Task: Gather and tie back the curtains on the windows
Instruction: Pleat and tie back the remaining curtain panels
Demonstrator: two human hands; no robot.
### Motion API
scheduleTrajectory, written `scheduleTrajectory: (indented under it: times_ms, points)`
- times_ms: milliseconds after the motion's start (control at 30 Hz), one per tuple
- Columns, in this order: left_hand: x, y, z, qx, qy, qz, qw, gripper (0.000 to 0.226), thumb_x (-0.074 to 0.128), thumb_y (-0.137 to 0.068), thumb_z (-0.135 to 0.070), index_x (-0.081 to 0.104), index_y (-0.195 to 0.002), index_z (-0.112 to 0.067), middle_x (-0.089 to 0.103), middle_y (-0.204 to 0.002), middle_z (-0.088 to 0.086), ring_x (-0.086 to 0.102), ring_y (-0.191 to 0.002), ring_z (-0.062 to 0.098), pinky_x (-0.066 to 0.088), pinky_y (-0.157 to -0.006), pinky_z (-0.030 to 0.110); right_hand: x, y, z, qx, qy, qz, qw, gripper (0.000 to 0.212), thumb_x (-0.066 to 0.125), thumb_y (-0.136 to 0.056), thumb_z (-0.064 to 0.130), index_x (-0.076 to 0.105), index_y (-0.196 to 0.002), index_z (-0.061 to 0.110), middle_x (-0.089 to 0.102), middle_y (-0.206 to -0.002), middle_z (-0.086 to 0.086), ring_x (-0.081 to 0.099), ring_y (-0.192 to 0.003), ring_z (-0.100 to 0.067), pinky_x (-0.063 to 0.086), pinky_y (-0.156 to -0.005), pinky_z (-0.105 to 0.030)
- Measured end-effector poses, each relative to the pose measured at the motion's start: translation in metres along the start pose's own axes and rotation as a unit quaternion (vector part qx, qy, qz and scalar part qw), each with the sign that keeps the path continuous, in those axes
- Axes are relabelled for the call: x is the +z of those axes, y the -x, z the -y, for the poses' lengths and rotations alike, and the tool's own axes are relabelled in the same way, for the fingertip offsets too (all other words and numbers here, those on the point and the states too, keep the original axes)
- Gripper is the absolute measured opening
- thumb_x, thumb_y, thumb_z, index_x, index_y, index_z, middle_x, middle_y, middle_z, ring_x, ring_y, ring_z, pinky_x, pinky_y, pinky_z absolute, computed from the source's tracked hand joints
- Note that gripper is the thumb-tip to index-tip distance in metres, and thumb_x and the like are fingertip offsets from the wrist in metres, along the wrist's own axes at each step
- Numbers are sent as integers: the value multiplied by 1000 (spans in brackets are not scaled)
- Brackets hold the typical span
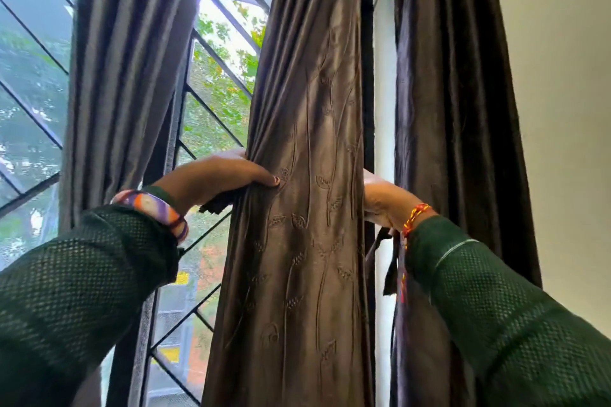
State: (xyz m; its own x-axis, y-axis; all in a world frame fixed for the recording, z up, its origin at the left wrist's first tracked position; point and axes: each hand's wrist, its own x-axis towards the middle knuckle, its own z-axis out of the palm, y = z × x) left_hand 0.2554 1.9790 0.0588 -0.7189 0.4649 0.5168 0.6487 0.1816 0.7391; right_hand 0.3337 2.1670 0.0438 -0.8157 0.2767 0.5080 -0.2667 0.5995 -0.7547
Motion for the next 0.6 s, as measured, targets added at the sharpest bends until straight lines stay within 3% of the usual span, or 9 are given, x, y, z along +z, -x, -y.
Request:
scheduleTrajectory:
  times_ms: [67,133,267,333,433,500,600]
  points:
    - [7,-6,2,24,-26,-3,999,28,73,-76,-17,60,-100,-9,67,-96,14,65,-84,28,54,-86,39,-4,6,5,-19,48,-28,998,9,58,-86,0,62,-90,7,59,-64,-4,56,-52,-12,51,-46,-24]
    - [16,-10,3,45,-64,-24,997,42,77,-68,-27,63,-102,-9,67,-98,13,65,-88,27,53,-88,38,-9,9,6,-31,88,-73,993,11,54,-86,-1,58,-78,6,50,-48,-3,47,-36,-11,39,-35,-16]
    - [28,-16,7,42,-111,-88,989,60,77,-49,-56,68,-84,-9,68,-82,13,66,-77,28,57,-72,37,-25,16,2,-64,250,-209,943,14,57,-84,9,64,-76,0,50,-57,-9,46,-51,-21,33,-42,-19]
    - [37,-16,9,33,-96,-103,990,62,77,-51,-63,66,-75,-7,65,-75,13,63,-70,28,51,-60,31,-36,23,-4,-70,235,-237,940,20,58,-84,14,66,-71,0,53,-57,-9,47,-46,-17,34,-40,-18]
    - [52,-16,9,40,-121,-157,979,69,68,-57,-72,62,-69,-5,61,-74,13,59,-76,30,38,-60,28,-47,34,-10,-67,111,-243,961,15,55,-88,6,61,-75,3,50,-53,-7,47,-40,-12,38,-36,-18]
    - [62,-14,9,63,-117,-202,970,66,67,-60,-71,53,-57,-6,54,-61,10,58,-71,30,35,-57,29,-50,43,-12,-78,60,-266,959,7,57,-88,2,61,-82,3,52,-55,-7,51,-37,-8,44,-34,-19]
    - [78,-10,9,117,-54,-274,953,62,70,-64,-63,52,-68,-4,55,-64,8,56,-71,28,36,-60,30,-50,52,-14,-148,148,-343,916,7,63,-82,4,69,-80,0,65,-63,-13,64,-54,-18,56,-57,-27]
